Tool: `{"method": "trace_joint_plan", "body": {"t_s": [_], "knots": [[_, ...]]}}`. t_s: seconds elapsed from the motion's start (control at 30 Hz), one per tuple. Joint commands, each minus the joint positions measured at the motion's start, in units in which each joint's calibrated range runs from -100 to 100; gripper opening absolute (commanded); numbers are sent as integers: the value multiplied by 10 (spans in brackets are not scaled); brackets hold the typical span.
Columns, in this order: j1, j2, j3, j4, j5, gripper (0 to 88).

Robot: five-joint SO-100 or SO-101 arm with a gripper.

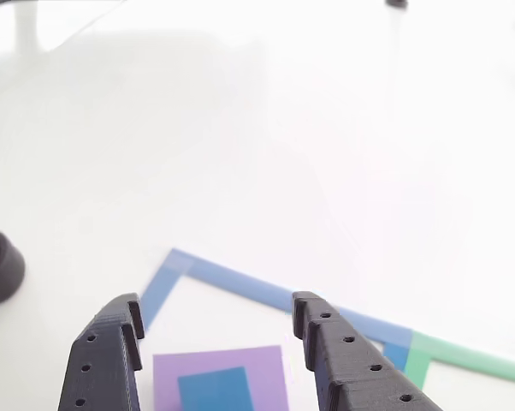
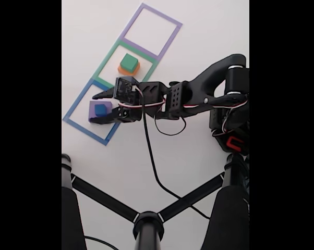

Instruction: Tower of hanoi

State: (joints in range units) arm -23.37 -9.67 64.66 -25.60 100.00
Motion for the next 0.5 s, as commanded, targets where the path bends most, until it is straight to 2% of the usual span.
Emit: {"method": "trace_joint_plan", "body": {"t_s": [0.0,0.3,0.47], "knots": [[18,-130,-87,234,0,147],[70,-262,-296,713,0,1],[103,-258,-474,926,0,1]]}}
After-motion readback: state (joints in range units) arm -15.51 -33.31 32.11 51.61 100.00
